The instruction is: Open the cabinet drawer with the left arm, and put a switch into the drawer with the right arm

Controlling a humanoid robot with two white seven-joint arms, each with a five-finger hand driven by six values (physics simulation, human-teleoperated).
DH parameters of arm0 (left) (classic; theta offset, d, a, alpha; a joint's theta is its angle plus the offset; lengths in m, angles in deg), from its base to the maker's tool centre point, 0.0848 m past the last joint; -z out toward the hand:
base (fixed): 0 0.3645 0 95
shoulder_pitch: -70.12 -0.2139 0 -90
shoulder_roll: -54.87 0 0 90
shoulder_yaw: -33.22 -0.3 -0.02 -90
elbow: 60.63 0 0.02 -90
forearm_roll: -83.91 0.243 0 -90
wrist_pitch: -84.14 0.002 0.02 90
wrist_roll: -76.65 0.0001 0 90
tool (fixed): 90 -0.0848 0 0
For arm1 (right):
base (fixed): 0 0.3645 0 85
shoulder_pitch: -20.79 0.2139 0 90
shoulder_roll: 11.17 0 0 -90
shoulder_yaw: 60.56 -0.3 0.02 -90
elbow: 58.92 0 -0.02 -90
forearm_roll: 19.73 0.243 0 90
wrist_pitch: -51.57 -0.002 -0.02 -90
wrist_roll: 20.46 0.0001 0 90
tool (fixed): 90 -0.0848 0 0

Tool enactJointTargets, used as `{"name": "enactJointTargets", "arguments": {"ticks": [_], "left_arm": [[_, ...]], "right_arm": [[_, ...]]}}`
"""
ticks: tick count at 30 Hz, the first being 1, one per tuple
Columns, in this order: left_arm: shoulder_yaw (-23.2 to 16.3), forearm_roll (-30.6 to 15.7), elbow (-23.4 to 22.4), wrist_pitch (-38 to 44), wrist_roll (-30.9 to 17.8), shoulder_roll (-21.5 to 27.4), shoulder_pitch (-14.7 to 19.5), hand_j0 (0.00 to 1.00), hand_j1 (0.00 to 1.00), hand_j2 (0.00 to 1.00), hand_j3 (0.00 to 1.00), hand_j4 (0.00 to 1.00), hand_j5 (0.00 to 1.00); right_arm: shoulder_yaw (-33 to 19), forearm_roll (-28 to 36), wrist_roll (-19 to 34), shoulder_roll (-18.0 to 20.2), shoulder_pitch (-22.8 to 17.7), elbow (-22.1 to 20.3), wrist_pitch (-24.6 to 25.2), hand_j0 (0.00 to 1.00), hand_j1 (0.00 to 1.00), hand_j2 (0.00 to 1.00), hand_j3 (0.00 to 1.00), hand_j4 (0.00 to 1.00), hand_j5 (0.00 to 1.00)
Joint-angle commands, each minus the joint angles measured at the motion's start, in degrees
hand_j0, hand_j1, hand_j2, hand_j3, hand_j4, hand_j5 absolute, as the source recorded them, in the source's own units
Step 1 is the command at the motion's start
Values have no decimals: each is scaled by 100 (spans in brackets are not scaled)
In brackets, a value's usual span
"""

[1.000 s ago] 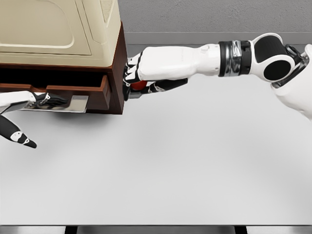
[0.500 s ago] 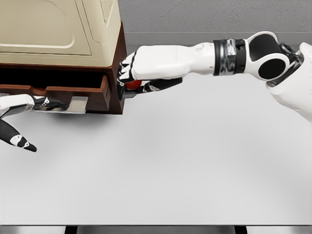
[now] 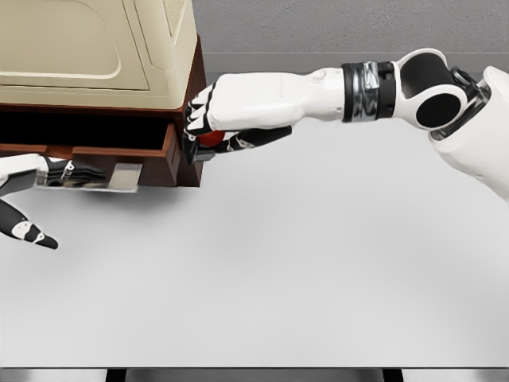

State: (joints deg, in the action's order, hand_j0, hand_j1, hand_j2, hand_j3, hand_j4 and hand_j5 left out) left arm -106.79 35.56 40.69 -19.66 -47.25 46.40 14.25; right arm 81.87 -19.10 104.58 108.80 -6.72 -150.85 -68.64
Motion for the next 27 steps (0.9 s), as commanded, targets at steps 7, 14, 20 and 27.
{"name": "enactJointTargets", "arguments": {"ticks": [7,14,20,27], "left_arm": [[-106,283,-24,-17,-110,56,-46,100,100,100,100,100,100],[-115,160,-24,-17,-110,56,-72,100,100,100,100,100,100],[-115,125,-24,-17,-110,47,-160,100,100,100,100,100,100],[-115,125,-24,-17,-110,100,-248,100,100,100,100,100,100]], "right_arm": [[4,33,-4,-245,114,0,199,54,54,54,54,54,54],[110,33,-4,-562,334,17,489,54,54,54,54,54,54],[110,33,-4,-852,422,298,621,54,54,54,54,54,54],[118,16,-4,-1115,501,826,568,53,53,53,53,53,53]]}}
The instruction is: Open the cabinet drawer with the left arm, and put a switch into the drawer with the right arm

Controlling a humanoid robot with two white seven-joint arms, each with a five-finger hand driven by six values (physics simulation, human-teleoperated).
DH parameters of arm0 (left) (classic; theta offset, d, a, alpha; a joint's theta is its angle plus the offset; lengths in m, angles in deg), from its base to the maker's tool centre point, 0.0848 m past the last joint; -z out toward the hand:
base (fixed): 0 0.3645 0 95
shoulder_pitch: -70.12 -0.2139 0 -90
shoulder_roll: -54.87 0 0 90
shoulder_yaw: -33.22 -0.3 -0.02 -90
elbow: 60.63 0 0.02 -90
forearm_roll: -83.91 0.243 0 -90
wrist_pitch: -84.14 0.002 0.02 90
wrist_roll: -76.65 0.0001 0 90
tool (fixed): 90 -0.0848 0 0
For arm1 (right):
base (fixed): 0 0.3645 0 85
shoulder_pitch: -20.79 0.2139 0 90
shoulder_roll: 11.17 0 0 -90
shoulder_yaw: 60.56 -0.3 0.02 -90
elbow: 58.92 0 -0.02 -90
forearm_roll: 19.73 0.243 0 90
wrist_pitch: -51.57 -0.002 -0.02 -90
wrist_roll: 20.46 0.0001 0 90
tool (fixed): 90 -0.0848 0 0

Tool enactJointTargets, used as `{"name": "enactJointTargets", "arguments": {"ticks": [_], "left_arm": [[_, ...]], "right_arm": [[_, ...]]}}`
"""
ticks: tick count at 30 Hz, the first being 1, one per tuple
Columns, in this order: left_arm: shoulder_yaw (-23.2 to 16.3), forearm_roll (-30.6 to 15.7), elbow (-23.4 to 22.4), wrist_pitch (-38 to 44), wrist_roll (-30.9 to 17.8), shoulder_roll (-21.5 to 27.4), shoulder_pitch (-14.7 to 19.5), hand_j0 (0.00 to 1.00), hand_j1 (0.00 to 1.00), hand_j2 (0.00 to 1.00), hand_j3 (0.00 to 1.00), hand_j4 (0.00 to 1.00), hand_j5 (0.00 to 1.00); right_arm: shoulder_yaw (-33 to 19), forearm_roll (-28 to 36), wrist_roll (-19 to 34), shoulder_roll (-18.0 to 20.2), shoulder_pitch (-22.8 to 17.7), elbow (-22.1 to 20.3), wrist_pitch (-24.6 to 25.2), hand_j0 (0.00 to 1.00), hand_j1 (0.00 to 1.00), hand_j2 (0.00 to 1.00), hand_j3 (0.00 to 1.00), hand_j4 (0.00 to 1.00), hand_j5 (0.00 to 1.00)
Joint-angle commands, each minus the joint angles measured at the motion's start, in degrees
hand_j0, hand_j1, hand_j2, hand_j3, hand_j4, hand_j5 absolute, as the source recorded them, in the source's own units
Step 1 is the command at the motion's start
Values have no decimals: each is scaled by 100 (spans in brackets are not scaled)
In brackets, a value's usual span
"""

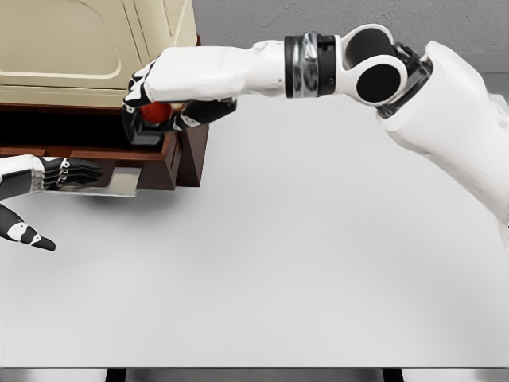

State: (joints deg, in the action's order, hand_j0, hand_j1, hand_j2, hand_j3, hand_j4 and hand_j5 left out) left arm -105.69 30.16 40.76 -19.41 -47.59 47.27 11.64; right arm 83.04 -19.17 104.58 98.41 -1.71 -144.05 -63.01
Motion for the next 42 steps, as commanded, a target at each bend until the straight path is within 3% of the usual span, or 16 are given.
{"name": "enactJointTargets", "arguments": {"ticks": [1,11,23,24,26,34,36,38,39,42], "left_arm": [[-233,664,-31,-42,-76,12,-13,100,100,100,100,100,100],[-233,664,-31,-42,-76,135,-101,100,100,100,100,100,100],[-224,664,-31,-42,-76,205,-207,100,100,100,100,100,100],[-224,664,-31,-42,-76,197,-215,100,100,100,100,100,100],[-224,664,-31,-42,-76,188,-216,100,100,100,100,100,100],[-224,664,-31,-42,-76,179,-216,100,100,100,100,100,100],[-207,673,-31,-42,-76,144,-207,100,100,100,100,100,100],[-172,673,-31,-130,-76,135,-180,100,100,100,100,100,100],[-137,673,-31,-165,-76,161,-180,100,100,100,100,100,100],[-49,655,-22,-226,-76,196,-163,100,100,100,100,100,100]], "right_arm": [[1,23,-4,-121,0,189,-3,53,53,53,53,53,53],[106,-38,-4,-552,88,708,-21,53,53,53,53,53,53],[141,-65,-4,-789,123,1341,-179,54,54,54,54,54,54],[142,-65,-4,-789,123,1358,-170,60,60,60,60,60,60],[142,-65,-4,-798,123,1358,-39,100,100,100,100,100,100],[133,-65,-4,-798,114,1350,-83,100,100,100,100,100,100],[133,-65,-4,-772,105,1200,-266,100,100,100,100,100,100],[133,-56,-4,-535,88,762,-741,100,100,100,100,100,100],[133,-56,-4,-262,53,419,-1042,100,100,100,100,100,100],[124,6,-4,722,-211,-425,-1042,100,100,100,100,100,100]]}}
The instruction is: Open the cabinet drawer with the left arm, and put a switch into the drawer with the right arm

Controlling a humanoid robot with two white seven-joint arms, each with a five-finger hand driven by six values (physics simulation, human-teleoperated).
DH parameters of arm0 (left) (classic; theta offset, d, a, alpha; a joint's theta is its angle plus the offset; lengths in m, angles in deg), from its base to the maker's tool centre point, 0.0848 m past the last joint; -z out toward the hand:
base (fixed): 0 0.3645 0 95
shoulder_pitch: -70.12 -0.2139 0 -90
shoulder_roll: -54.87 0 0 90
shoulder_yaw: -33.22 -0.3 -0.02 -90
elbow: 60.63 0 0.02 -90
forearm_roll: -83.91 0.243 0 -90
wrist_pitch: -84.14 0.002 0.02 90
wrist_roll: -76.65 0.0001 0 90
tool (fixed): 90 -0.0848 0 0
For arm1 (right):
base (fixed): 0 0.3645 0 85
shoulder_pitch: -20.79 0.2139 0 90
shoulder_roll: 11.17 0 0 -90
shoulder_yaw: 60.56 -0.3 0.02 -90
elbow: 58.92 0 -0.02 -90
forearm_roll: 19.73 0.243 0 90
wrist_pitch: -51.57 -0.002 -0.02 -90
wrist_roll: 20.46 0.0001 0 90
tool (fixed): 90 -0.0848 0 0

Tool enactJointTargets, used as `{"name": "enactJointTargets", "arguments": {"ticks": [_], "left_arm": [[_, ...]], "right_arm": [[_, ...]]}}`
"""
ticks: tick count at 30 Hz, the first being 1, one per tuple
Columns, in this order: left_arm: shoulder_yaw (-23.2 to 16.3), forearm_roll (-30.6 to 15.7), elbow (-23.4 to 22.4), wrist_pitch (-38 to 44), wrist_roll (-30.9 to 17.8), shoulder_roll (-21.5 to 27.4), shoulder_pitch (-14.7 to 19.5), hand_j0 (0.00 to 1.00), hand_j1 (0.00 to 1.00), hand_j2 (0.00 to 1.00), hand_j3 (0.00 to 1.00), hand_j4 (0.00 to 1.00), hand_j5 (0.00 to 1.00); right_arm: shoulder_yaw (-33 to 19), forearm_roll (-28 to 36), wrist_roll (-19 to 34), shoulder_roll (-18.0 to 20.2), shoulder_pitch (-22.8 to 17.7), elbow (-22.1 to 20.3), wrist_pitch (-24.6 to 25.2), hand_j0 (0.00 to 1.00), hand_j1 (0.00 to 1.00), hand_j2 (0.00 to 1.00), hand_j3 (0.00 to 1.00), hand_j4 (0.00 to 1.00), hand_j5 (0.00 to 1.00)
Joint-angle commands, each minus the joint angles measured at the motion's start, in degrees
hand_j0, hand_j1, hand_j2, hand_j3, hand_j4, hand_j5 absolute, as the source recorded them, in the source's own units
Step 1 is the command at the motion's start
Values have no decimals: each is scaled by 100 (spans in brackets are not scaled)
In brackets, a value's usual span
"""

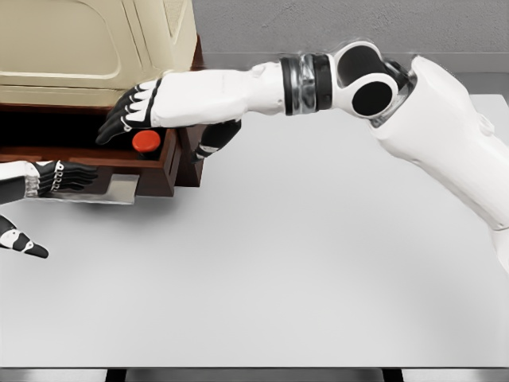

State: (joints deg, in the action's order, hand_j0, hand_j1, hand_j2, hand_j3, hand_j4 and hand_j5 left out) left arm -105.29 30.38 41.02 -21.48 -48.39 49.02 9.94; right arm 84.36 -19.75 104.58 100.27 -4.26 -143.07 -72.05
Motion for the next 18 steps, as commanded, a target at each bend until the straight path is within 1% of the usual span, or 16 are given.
{"name": "enactJointTargets", "arguments": {"ticks": [1,2,4,5,6,7,8,9,11,12,13,14,18], "left_arm": [[-54,608,-57,-81,4,57,7,100,100,100,100,100,100],[-45,599,-48,-90,4,109,7,100,100,100,100,100,100],[17,564,-48,-90,4,162,7,100,100,100,100,100,100],[34,555,-48,-90,4,162,7,100,100,100,100,100,100],[96,555,-48,-90,4,180,7,100,100,100,100,100,100],[113,555,-48,-90,4,180,7,100,100,100,100,100,100],[148,555,-48,-90,4,180,7,100,100,100,100,100,100],[192,555,-57,-90,4,180,7,100,100,100,100,100,100],[210,511,-57,-99,4,189,16,100,100,100,100,100,100],[289,485,-57,-90,4,197,16,100,100,100,100,100,100],[324,450,-57,-90,4,197,24,100,100,100,100,100,100],[386,379,-57,-90,4,197,25,100,100,100,100,100,100],[597,124,-48,-389,4,197,25,100,100,100,100,100,100]], "right_arm": [[-17,72,-3,792,-9,-603,-138,100,100,100,100,100,100],[-61,81,-3,1099,-132,-629,-138,100,100,100,100,100,100],[-79,90,-3,1574,-193,-638,-138,100,100,100,100,100,100],[-96,90,-3,1803,-299,-638,-138,100,100,100,100,100,100],[-228,90,-3,2013,-430,-612,-138,100,100,100,100,100,100],[-403,90,-3,2303,-633,-576,-138,100,100,100,100,100,100],[-606,90,-3,2488,-808,-498,-138,100,100,100,100,100,100],[-755,90,-3,2559,-905,-287,-138,100,100,100,100,100,100],[-773,81,-3,2603,-958,56,-138,100,100,100,100,100,100],[-861,72,-3,2638,-967,179,-138,100,100,100,100,100,100],[-870,72,-3,2620,-1002,408,-138,100,100,100,100,100,100],[-870,72,-3,2612,-1090,513,-138,100,100,100,100,100,100],[-852,72,-3,2620,-1283,540,-138,100,100,100,100,100,100]]}}
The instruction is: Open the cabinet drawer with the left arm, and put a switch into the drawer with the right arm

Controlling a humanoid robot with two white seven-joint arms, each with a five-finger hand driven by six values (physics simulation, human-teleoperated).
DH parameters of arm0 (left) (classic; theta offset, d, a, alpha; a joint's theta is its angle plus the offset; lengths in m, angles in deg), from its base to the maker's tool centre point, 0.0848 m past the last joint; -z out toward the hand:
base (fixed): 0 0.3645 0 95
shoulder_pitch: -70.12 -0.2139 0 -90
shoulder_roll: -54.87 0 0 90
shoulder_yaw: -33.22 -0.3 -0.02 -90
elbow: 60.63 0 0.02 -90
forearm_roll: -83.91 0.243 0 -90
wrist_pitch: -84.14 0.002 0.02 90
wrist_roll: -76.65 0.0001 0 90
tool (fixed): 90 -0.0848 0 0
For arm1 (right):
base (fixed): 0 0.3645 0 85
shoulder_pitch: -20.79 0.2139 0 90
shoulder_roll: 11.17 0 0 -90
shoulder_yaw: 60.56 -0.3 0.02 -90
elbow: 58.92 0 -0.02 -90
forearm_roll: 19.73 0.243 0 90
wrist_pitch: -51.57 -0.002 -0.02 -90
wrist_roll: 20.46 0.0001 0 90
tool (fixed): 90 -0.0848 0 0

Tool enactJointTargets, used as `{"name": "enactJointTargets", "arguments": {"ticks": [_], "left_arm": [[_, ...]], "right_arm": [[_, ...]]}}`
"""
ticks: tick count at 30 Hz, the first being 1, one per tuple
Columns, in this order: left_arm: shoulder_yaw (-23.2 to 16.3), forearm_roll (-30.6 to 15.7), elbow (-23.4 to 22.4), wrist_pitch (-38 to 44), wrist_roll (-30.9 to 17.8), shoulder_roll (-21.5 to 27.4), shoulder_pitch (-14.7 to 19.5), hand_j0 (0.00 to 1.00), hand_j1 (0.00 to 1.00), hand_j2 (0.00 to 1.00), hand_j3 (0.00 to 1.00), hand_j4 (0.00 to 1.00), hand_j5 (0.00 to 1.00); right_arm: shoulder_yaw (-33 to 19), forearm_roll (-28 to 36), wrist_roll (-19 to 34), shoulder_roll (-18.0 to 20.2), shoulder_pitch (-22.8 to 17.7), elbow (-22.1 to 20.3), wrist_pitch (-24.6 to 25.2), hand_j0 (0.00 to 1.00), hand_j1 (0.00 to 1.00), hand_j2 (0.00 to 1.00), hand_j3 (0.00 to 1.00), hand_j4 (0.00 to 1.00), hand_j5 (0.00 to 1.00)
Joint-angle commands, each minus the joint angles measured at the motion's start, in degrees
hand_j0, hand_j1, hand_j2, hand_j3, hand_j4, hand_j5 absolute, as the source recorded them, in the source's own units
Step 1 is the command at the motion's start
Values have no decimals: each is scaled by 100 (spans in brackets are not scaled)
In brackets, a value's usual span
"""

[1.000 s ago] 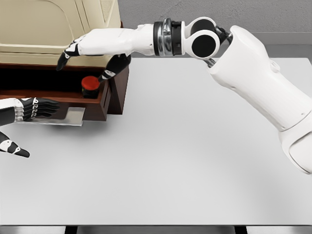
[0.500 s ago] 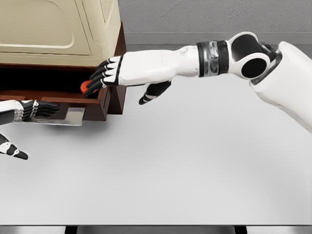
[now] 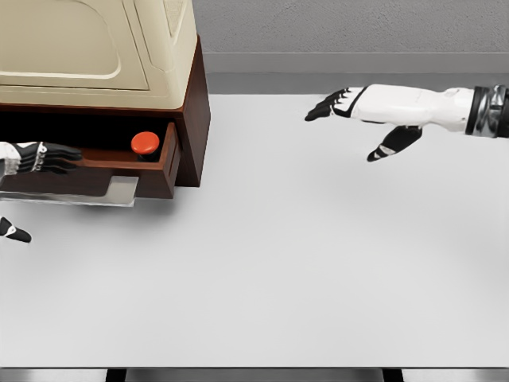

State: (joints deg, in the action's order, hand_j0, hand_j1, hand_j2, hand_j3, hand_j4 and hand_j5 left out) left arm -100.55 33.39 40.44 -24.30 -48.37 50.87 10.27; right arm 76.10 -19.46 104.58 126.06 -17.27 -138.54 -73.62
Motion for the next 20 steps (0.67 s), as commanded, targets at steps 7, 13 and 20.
{"name": "enactJointTargets", "arguments": {"ticks": [7,13,20], "left_arm": [[325,-599,0,-1656,2,-620,27,100,100,100,100,100,100],[290,280,1,-1656,2,-1938,158,100,100,100,100,100,100],[193,649,0,-1656,2,-2677,519,100,100,100,100,100,100]], "right_arm": [[-52,43,-3,50,-132,227,18,100,100,100,100,100,100],[-52,43,-3,129,-185,227,18,100,100,100,100,100,100],[-52,43,-3,129,-273,377,18,100,100,100,100,100,100]]}}
